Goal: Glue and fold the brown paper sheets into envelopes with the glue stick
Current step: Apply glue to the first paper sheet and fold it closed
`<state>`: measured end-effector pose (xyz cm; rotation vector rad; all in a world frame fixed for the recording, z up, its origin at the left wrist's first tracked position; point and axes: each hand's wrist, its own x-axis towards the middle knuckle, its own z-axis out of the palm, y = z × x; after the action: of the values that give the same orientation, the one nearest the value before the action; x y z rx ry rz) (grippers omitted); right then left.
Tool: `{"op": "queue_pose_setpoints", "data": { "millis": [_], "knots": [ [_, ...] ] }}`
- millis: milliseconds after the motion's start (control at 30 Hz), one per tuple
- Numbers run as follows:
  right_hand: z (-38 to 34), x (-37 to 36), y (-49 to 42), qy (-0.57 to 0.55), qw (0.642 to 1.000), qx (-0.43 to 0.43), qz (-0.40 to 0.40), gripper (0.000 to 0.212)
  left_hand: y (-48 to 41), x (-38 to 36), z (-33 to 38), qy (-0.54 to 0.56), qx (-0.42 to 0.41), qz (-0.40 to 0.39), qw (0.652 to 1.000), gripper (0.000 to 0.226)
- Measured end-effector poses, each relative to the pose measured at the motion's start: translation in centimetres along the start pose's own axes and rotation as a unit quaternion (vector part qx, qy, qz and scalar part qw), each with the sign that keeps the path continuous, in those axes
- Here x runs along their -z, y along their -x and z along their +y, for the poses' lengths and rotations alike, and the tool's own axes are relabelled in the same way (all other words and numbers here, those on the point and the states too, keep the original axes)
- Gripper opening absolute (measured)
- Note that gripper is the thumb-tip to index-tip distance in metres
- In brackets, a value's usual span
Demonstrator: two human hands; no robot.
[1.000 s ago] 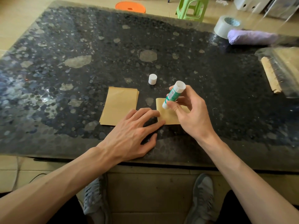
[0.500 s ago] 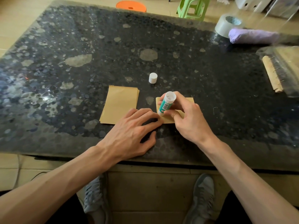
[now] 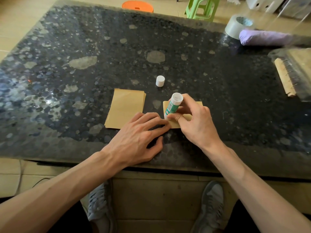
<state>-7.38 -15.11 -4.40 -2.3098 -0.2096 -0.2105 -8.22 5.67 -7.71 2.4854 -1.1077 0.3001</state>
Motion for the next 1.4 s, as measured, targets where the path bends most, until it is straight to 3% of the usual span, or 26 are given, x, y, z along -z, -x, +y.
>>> {"op": "queue_pose_setpoints", "data": {
  "millis": [200,667,1400],
  "knots": [
    [0.3,-0.1,-0.2,0.008,0.999,0.013,-0.031,0.030,0.1,0.0,0.0,0.006,0.001,0.007,1.000,0.036],
    [0.9,-1.1,-1.1,0.016,0.999,0.032,0.023,0.025,-0.2,0.1,-0.2,0.023,0.012,-0.009,1.000,0.035],
    [1.1,-1.7,-3.1,0.016,0.999,0.018,0.045,0.031,-0.1,0.0,-0.3,0.028,0.013,-0.014,0.999,0.037]
  ]
}}
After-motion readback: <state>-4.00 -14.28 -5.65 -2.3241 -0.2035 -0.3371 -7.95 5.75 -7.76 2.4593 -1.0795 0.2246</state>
